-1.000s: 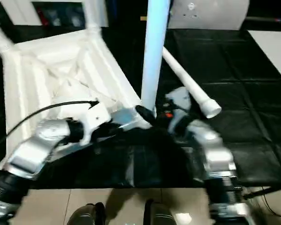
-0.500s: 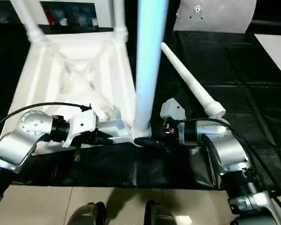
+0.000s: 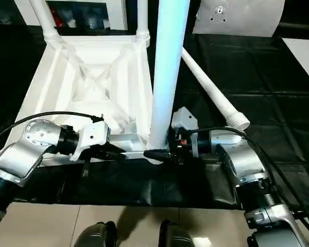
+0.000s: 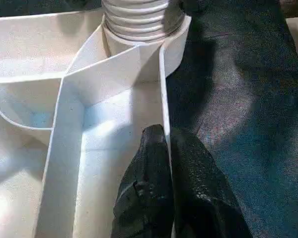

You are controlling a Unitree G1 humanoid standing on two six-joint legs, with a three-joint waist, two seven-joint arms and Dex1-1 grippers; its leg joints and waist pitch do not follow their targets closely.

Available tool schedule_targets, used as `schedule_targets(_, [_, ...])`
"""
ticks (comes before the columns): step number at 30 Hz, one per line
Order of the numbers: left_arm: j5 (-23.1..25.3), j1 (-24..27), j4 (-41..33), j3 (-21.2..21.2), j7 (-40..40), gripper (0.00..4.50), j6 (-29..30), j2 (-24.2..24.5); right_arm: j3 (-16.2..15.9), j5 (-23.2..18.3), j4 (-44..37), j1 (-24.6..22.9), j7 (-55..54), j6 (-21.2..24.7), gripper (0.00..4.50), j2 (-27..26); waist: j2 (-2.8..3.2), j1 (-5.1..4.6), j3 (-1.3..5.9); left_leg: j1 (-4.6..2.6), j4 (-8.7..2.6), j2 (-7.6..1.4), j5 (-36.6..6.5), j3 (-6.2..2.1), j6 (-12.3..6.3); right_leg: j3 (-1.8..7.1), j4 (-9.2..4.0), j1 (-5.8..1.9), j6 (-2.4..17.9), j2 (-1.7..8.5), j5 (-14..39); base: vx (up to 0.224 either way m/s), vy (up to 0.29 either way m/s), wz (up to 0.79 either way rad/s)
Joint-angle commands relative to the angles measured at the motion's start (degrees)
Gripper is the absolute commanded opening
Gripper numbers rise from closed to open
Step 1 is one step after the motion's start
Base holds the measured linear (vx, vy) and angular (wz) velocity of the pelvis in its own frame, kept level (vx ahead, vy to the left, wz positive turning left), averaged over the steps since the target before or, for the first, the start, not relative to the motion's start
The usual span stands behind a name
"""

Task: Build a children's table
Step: Rotate leg to tighten

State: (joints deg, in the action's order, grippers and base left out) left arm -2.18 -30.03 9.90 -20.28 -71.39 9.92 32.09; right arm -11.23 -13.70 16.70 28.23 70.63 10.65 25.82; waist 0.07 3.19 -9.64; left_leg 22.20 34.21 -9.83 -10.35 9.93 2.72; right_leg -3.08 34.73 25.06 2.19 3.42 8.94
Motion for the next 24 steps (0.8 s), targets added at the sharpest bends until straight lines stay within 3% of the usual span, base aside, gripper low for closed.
schedule_targets(1, [0.4, -0.6, -0.4, -2.3, -2.6, 0.00, -1.5, -0.1, -0.4, 0.2, 0.1, 0.1, 0.8, -0.4, 3.51, 0.2, -0.28, -0.40, 4.79, -1.04, -3.85, -3.07, -8.1, -0.73, -5.25, 3.08, -4.17, -3.60, 12.8, 4.63, 17.0, 0.000, 0.000, 0.00])
schedule_targets(8, [0.2, -0.4, -0.2, -1.9, -2.3, 0.00, -1.6, -0.1, -0.5, -1.0, -0.8, -1.0, 0.4, 1.2, 2.88, -0.4, -0.20, -0.35, 4.98, -1.02, -3.78, -3.09, -7.5, -0.71, -5.54, 3.07, -3.98, -3.69, 13.5, 4.61, 15.5, 0.000, 0.000, 0.00])
schedule_targets(12, [-0.9, 0.7, -2.6, 0.0, 1.4, 0.00, 2.4, -1.5, 0.8, -3.0, -3.4, -3.0, -3.9, 5.9, 2.78, -3.2, -0.12, -0.27, 4.90, -1.04, -3.86, -3.15, -7.8, -0.71, -5.18, 3.10, -4.06, -3.68, 13.5, 4.65, 15.8, 0.000, 0.000, 0.00])
schedule_targets(13, [-1.0, 1.0, -3.5, 0.6, 3.4, 0.00, 4.1, -2.3, 1.4, -2.5, -3.3, -3.3, -7.3, 6.5, 2.78, -4.8, 0.27, -0.27, 4.86, -1.02, -3.94, -3.17, -8.2, -0.84, -4.64, 3.03, -4.09, -3.64, 13.4, 4.66, 16.7, 0.000, 0.000, 0.00])
schedule_targets(15, [-1.5, 2.0, -5.7, 2.3, 8.3, 0.00, 8.2, -5.0, 3.2, -1.9, -2.5, -3.3, -15.3, 8.3, 2.76, -8.7, 0.03, -0.61, 4.63, -0.97, -4.04, -3.12, -9.6, -0.81, -3.82, 3.01, -4.33, -3.59, 13.1, 4.68, 18.6, 0.000, 0.000, 0.00])
schedule_targets(16, [-1.6, 2.6, -7.4, 3.1, 11.7, 0.00, 10.8, -7.0, 3.9, -1.3, -2.3, -3.4, -19.5, 8.5, 2.76, -11.0, 0.17, -0.98, 4.51, -1.10, -4.13, -2.99, -12.3, -0.98, -2.02, 2.89, -4.80, -3.44, 11.9, 4.80, 23.7, 0.000, 0.000, 0.00])
schedule_targets(18, [-1.4, 3.7, -9.6, 3.7, 17.0, 0.00, 13.8, -11.0, 5.1, -0.9, -1.7, -3.5, -26.0, 8.3, 2.75, -15.3, -0.01, -1.69, 4.44, -0.62, -4.39, -2.97, -12.5, -1.31, -0.85, 2.76, -4.81, -3.71, 10.6, 4.84, 25.7, 0.000, 0.000, 0.00])
schedule_targets(21, [-0.6, 4.1, -10.1, 4.2, 22.3, 0.00, 16.0, -15.2, 6.7, -0.4, -0.8, -3.2, -32.6, 8.4, 2.75, -19.4, -0.26, -2.77, 4.52, -0.57, -4.16, -2.68, -12.7, -1.22, -1.47, 2.84, -5.19, -3.56, 9.7, 4.73, 25.7, 0.000, 0.000, 0.00])
schedule_targets(23, [0.4, 3.9, -10.0, 3.9, 25.4, 0.00, 16.6, -17.7, 7.1, 0.5, -0.4, -3.1, -36.3, 7.7, 2.75, -21.4, -0.32, -2.95, 4.43, -0.96, -3.97, -2.37, -13.0, -0.95, -2.20, 2.85, -5.70, -3.01, 8.9, 4.54, 27.3, 0.000, 0.000, 0.00])
schedule_targets(24, [1.5, 3.8, -9.9, 3.7, 28.3, 0.00, 17.2, -20.0, 7.5, 1.4, -0.3, -3.1, -39.7, 7.2, 2.74, -23.4, -0.47, -2.91, 4.53, -0.82, -3.92, -2.24, -12.2, -0.93, -2.57, 2.88, -5.73, -3.27, 8.1, 4.60, 27.9, 0.000, 0.000, 0.00])
